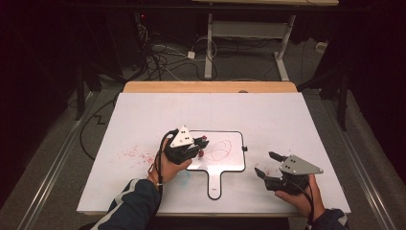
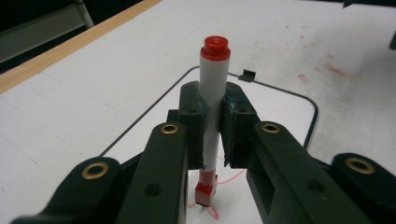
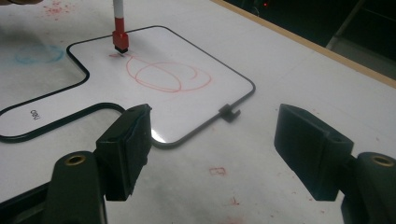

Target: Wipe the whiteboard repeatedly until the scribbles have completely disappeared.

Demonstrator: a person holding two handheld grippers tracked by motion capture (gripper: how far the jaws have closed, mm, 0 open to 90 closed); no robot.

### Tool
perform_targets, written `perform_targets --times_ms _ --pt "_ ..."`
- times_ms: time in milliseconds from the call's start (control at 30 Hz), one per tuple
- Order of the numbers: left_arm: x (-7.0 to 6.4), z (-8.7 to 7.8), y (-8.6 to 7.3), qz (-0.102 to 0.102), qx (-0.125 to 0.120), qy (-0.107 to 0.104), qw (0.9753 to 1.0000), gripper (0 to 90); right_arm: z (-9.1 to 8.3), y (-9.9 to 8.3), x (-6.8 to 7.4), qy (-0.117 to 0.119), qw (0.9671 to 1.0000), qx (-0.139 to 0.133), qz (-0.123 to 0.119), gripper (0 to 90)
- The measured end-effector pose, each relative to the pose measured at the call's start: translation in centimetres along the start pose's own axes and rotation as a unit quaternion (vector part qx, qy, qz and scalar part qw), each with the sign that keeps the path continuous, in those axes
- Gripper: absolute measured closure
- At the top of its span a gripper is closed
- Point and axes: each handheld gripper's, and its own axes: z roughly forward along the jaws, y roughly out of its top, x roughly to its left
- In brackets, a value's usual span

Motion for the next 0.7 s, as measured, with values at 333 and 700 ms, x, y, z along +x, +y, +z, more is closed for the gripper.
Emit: perform_targets --times_ms 333,700 --pt "0.8 -0.4 -1.0 -0.004 -0.012 -0.005 0.9999 78.9 -0.1 0.0 0.3 0.002 1.0000 0.004 -0.007 28.8" --pt "0.4 -0.6 -1.3 0.012 -0.016 0.001 0.9998 78.9 0.1 0.0 0.6 0.006 0.9998 0.013 -0.015 29.6"
